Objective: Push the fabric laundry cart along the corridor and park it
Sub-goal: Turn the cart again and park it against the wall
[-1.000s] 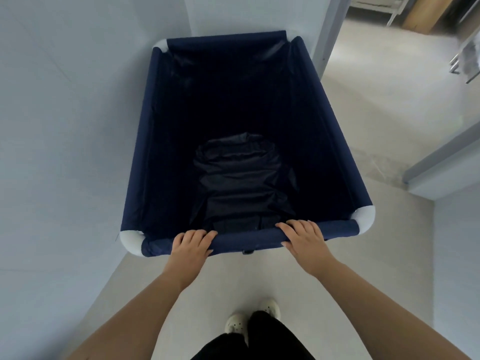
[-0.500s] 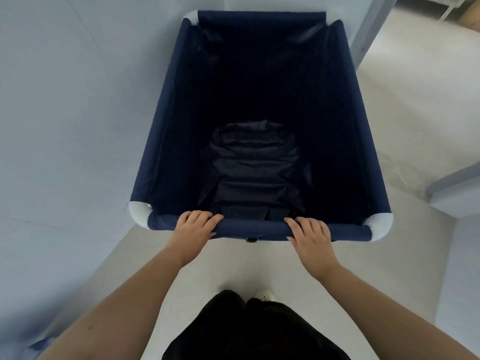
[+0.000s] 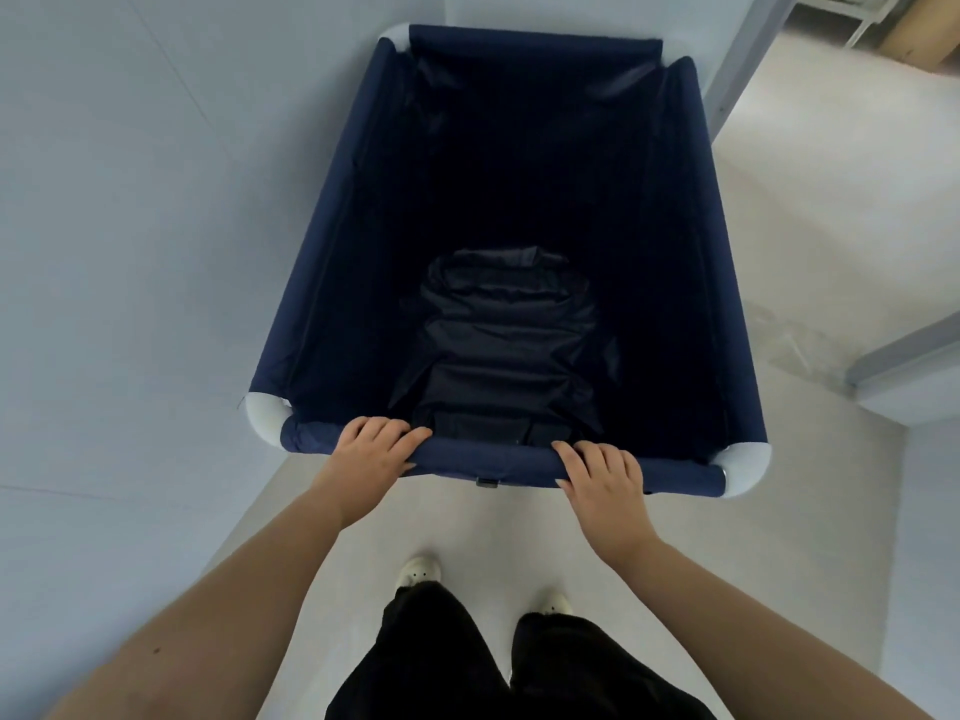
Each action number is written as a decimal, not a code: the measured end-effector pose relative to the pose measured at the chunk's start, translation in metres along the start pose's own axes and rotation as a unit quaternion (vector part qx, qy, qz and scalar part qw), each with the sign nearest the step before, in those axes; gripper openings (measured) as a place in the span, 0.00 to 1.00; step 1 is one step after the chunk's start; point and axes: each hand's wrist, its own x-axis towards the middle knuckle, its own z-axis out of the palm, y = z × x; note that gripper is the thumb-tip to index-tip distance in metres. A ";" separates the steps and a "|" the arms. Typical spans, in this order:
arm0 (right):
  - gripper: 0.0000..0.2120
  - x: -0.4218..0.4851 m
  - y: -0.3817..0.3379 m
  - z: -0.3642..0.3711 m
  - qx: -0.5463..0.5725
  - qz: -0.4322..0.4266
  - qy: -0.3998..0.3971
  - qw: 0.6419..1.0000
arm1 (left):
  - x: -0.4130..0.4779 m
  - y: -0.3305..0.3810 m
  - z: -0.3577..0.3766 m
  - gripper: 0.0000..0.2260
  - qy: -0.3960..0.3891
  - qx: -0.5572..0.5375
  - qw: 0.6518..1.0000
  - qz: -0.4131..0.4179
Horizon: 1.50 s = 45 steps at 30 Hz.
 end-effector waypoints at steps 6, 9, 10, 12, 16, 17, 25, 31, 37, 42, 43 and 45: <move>0.23 0.030 -0.058 0.003 -0.002 0.037 -0.009 0.999 | 0.000 -0.070 -0.002 0.17 -0.029 -0.002 0.999 0.030; 0.22 0.049 -0.089 0.003 0.004 0.057 -0.012 0.998 | 0.005 -0.108 -0.007 0.19 -0.050 -0.006 0.998 0.039; 0.22 0.056 -0.099 0.003 0.006 0.063 -0.012 0.998 | 0.008 -0.120 -0.008 0.19 -0.056 -0.005 0.997 0.043; 0.22 0.071 -0.116 0.002 0.005 0.072 -0.014 0.997 | 0.013 -0.143 -0.010 0.19 -0.070 -0.003 0.996 0.050; 0.25 0.096 -0.147 0.002 0.005 0.079 -0.039 0.996 | 0.023 -0.186 -0.009 0.19 -0.092 0.008 0.995 0.044; 0.27 0.103 -0.153 0.002 0.006 0.081 -0.055 0.995 | 0.025 -0.195 -0.009 0.19 -0.094 0.009 0.995 0.042; 0.35 0.144 -0.190 0.008 0.030 0.101 -0.127 0.986 | 0.046 -0.247 -0.011 0.18 -0.098 0.019 0.994 0.044; 0.36 0.160 -0.203 0.010 0.035 0.113 -0.116 0.986 | 0.056 -0.267 -0.008 0.19 -0.091 0.014 0.995 0.048; 0.28 0.163 -0.200 0.010 0.070 0.096 -0.066 0.991 | 0.067 -0.275 -0.001 0.19 -0.070 -0.005 0.996 0.050; 0.27 0.142 -0.183 0.001 0.117 0.044 -0.040 0.991 | 0.065 -0.272 0.007 0.22 -0.069 -0.029 0.997 0.000; 0.28 0.133 -0.173 -0.001 0.094 0.056 -0.032 0.993 | 0.065 -0.268 0.007 0.23 -0.074 -0.036 0.996 -0.021; 0.28 0.113 -0.148 -0.005 0.051 0.117 -0.025 0.992 | 0.064 -0.253 0.005 0.26 -0.069 -0.065 0.993 -0.063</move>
